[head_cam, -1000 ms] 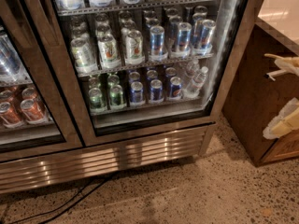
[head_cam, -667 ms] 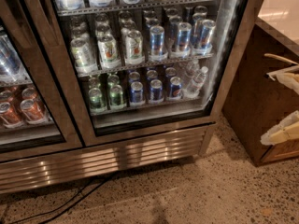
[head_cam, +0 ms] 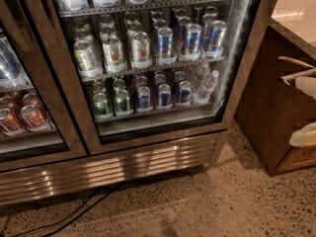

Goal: Open right fridge door

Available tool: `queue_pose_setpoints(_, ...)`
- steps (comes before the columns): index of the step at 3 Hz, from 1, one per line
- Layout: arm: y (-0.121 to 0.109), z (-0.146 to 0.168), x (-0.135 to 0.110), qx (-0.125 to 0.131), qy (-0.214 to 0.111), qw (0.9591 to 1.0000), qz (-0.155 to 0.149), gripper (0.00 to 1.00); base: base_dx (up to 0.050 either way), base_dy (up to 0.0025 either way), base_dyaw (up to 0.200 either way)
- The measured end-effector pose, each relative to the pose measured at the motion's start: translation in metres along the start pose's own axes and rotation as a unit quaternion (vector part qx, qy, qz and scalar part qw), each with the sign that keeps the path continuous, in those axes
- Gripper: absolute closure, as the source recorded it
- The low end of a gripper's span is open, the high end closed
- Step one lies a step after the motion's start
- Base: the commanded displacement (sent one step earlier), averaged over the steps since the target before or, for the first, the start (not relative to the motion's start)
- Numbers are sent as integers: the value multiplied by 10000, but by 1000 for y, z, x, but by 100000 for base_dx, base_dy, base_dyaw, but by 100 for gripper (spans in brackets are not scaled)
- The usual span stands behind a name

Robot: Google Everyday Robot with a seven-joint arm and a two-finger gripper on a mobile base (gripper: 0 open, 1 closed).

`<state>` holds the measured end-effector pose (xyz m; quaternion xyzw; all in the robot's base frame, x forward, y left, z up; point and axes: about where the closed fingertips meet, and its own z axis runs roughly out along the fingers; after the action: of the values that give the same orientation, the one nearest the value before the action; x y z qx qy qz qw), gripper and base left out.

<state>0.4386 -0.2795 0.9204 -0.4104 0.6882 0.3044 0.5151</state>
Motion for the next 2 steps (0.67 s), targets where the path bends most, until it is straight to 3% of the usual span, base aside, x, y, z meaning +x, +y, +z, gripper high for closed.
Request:
queue_pose_setpoints(1,0,16,-29,-379,-148,9991,113,0,0,0,0)
queue_pose_setpoints(2,0,18,-31,-327,-165,9993,83,0,0,0,0)
